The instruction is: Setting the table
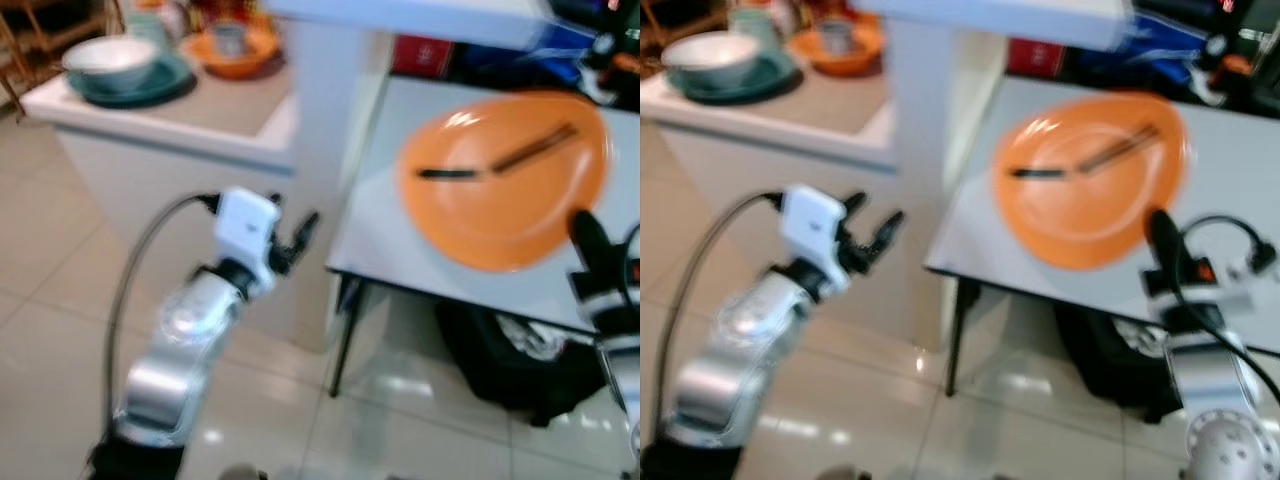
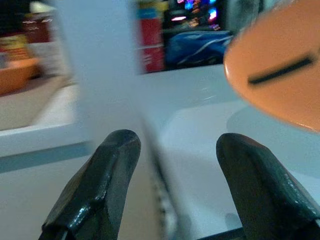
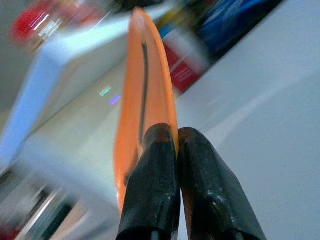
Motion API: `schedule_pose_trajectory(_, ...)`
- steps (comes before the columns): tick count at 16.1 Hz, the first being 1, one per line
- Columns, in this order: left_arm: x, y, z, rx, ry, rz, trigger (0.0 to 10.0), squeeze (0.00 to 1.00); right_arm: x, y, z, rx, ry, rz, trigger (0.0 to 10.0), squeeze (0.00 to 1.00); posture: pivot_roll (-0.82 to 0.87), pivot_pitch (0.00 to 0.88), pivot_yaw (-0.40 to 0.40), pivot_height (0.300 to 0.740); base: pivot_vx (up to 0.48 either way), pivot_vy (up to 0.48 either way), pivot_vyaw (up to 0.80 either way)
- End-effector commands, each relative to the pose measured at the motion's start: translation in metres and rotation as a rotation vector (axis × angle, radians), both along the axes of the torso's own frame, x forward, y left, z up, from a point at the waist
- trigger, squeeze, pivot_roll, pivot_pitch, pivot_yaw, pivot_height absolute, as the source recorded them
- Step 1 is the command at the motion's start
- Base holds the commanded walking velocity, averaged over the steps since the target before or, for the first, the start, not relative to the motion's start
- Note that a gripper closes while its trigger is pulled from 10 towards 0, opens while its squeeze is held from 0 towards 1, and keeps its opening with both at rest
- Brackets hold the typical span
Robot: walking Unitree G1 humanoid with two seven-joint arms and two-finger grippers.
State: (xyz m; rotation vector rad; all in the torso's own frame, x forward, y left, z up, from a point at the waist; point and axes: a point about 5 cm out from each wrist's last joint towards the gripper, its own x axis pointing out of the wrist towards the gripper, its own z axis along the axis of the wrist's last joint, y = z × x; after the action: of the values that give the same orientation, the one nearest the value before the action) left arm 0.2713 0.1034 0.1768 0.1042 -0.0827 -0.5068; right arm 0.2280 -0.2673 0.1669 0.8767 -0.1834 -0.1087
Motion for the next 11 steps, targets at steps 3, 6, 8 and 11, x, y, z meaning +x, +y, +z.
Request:
schedule_pose_trajectory(3, 0.004, 0.004, 0.004, 0.025, -0.025, 0.034, 10.0, 0.00, 0.009, -0.012, 0.015, 0.013, -0.023, -0.137, 10.0, 0.00, 0.01, 0.067, -0.023, 0.740, 0.000, -0.472, 0.00)
schedule_pose_trajectory(6, 0.006, 0.003, 0.004, 0.027, -0.029, 0.048, 10.0, 0.00, 0.015, -0.018, 0.015, 0.015, 0.002, -0.181, 10.0, 0.00, 0.00, 0.066, -0.023, 0.740, 0.000, -0.472, 0.00)
schedule_pose_trajectory(8, 0.006, 0.003, 0.004, 0.031, -0.030, 0.049, 10.0, 0.00, 0.017, -0.020, 0.014, 0.021, 0.009, -0.192, 10.0, 0.00, 0.00, 0.065, -0.022, 0.740, 0.000, -0.472, 0.00)
schedule_pose_trajectory(11, 0.006, 0.003, 0.007, 0.035, -0.038, 0.046, 10.0, 0.00, 0.019, -0.019, 0.014, 0.010, 0.034, -0.188, 10.0, 0.00, 0.00, 0.068, -0.019, 0.740, 0.000, -0.472, 0.00)
